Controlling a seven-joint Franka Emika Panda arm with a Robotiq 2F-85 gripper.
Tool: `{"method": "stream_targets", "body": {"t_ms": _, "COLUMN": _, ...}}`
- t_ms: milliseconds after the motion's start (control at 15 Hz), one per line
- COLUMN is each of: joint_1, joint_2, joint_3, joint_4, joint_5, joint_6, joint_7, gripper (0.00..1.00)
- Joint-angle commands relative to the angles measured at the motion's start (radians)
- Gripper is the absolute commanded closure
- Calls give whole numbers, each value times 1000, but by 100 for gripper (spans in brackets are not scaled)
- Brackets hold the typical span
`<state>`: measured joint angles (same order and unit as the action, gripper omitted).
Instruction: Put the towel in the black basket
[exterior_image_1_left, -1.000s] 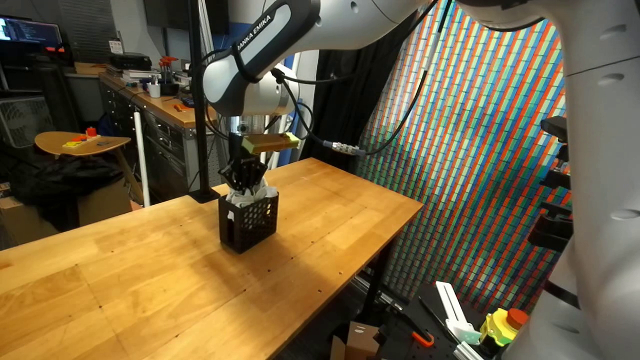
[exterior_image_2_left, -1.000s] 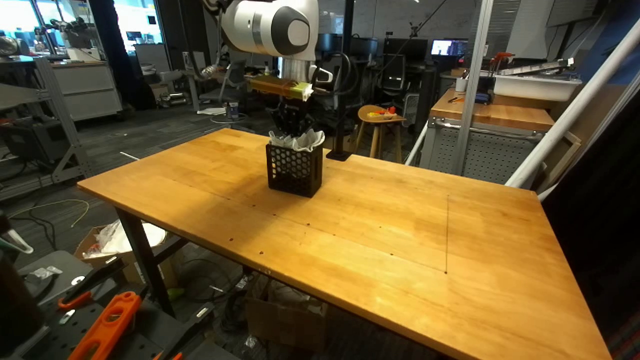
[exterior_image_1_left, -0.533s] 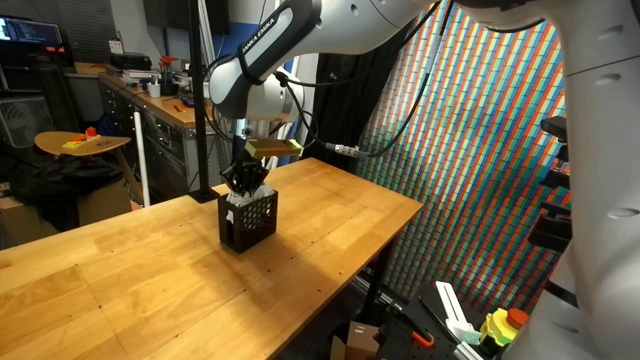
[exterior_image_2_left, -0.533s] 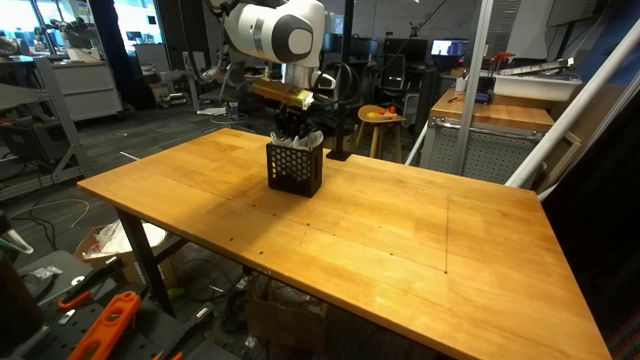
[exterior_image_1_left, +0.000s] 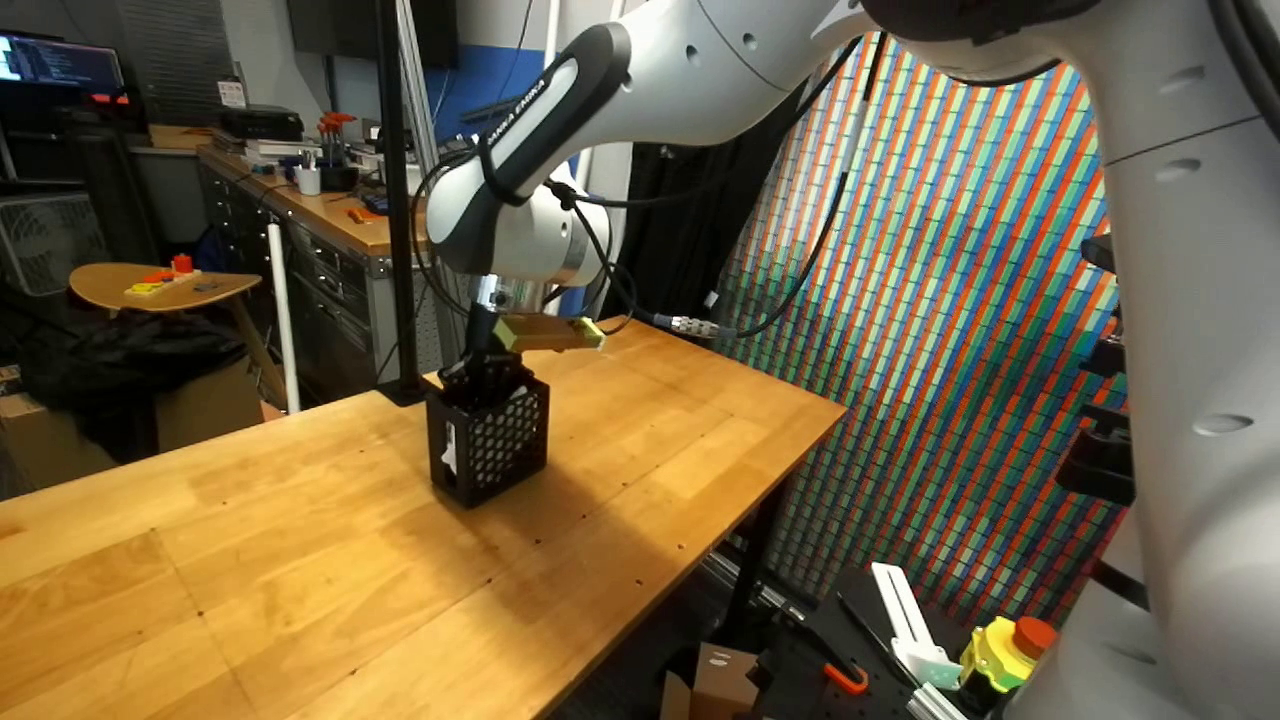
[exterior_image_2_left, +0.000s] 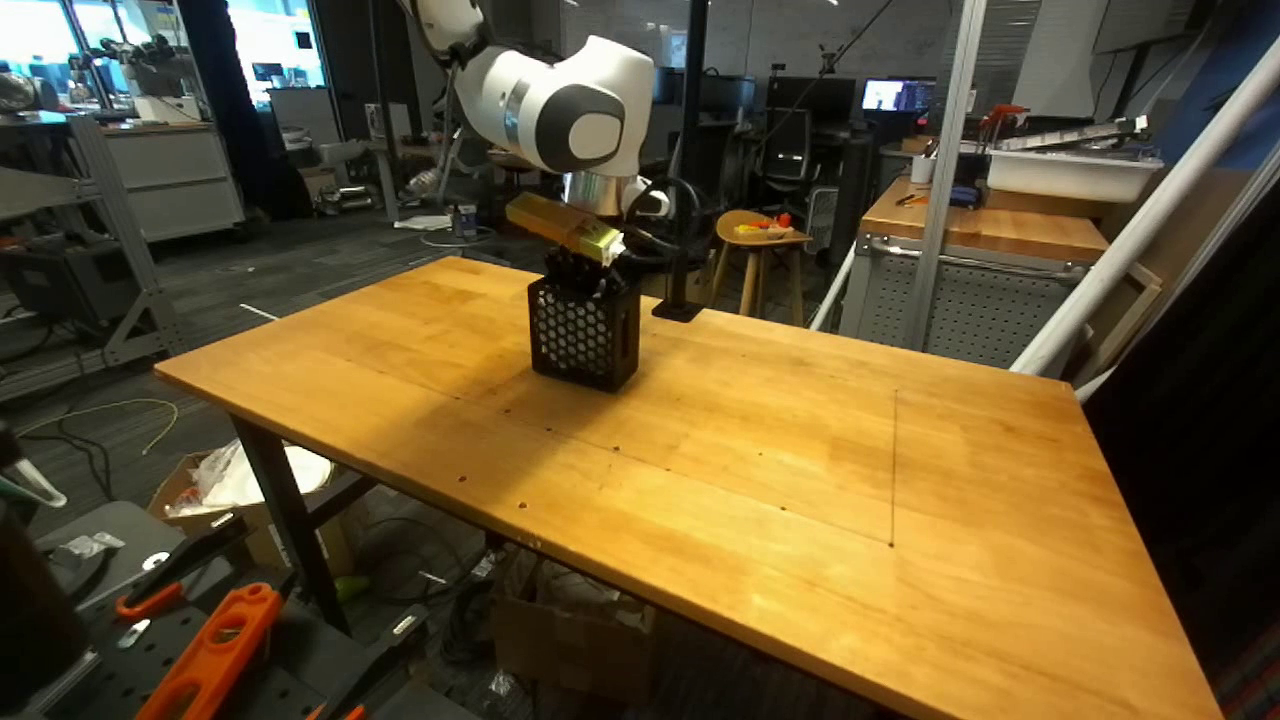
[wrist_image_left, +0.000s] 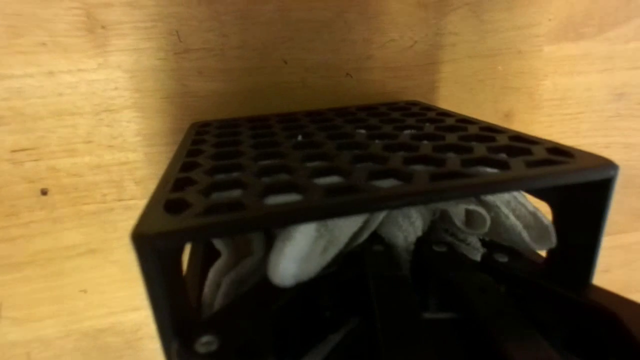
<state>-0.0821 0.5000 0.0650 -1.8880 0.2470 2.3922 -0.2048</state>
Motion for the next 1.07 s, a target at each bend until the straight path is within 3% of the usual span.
{"method": "stream_targets", "body": {"t_ms": 0, "joint_1": -25, "joint_2": 12, "joint_3": 32, "joint_4": -24, "joint_5": 29, "joint_6": 44, "joint_7": -53, "gripper": 90}}
{"method": "stream_targets", "body": {"t_ms": 400, "joint_1": -8, "joint_2": -57, "joint_3": 6, "joint_4": -35, "joint_5": -25, "joint_6": 42, "joint_7": -24, "gripper": 88}}
{"method": "stream_targets", "body": {"t_ms": 467, "joint_1": -1, "joint_2": -74, "joint_3": -4, "joint_4": -36, "joint_5": -45, "joint_6": 45, "joint_7": -14, "gripper": 64}}
{"method": "stream_targets", "body": {"t_ms": 600, "joint_1": 7, "joint_2": -102, "joint_3": -19, "joint_4": -33, "joint_5": -85, "joint_6": 42, "joint_7": -1, "gripper": 62}}
{"method": "stream_targets", "body": {"t_ms": 800, "joint_1": 14, "joint_2": -144, "joint_3": -31, "joint_4": -32, "joint_5": -138, "joint_6": 33, "joint_7": 9, "gripper": 40}}
{"method": "stream_targets", "body": {"t_ms": 867, "joint_1": 16, "joint_2": -154, "joint_3": -33, "joint_4": -30, "joint_5": -150, "joint_6": 31, "joint_7": 14, "gripper": 40}}
{"method": "stream_targets", "body": {"t_ms": 933, "joint_1": 19, "joint_2": -165, "joint_3": -34, "joint_4": -32, "joint_5": -161, "joint_6": 31, "joint_7": 18, "gripper": 27}}
{"method": "stream_targets", "body": {"t_ms": 1000, "joint_1": 21, "joint_2": -177, "joint_3": -33, "joint_4": -34, "joint_5": -168, "joint_6": 27, "joint_7": 21, "gripper": 22}}
